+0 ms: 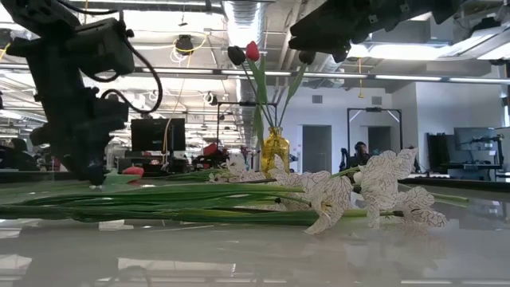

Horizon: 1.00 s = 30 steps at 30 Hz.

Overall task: Sort flowers into vase by color
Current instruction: Put the red flower into the yellow vase

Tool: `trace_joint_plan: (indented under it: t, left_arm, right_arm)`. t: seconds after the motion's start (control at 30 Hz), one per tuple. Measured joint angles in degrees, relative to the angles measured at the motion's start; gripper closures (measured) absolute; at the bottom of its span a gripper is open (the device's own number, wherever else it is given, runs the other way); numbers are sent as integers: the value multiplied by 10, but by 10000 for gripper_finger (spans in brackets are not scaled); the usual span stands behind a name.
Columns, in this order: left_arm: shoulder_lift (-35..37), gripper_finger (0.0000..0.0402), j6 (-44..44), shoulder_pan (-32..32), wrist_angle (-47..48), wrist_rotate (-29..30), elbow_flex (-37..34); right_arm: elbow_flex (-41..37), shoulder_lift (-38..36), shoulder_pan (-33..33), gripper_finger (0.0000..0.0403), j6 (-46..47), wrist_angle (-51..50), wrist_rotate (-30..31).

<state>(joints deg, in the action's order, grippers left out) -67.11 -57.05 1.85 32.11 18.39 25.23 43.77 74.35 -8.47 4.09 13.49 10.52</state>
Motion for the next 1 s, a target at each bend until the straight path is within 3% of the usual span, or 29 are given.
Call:
trace_joint_plan:
  t: [0.33,0.47,0.6,0.7,0.9,1.0]
  left_arm:
    - [-47,242,2,9,-43,9,5]
    - [-31,293,2,8,-40,15,4]
    - [-19,358,10,8,-41,60,1]
    - [-4,394,39,8,-67,97,1]
    - [67,399,126,8,-155,162,2]
    - [118,401,172,8,-183,166,2]
  right_arm:
    - [0,0,0,207,0,-20,0]
    - [0,0,0,207,0,-22,0]
    - [0,0,0,207,0,-29,0]
    - [0,0,0,207,0,-28,0]
    - [0,0,-1,207,23,-27,0]
    - [0,0,-3,207,45,-28,0]
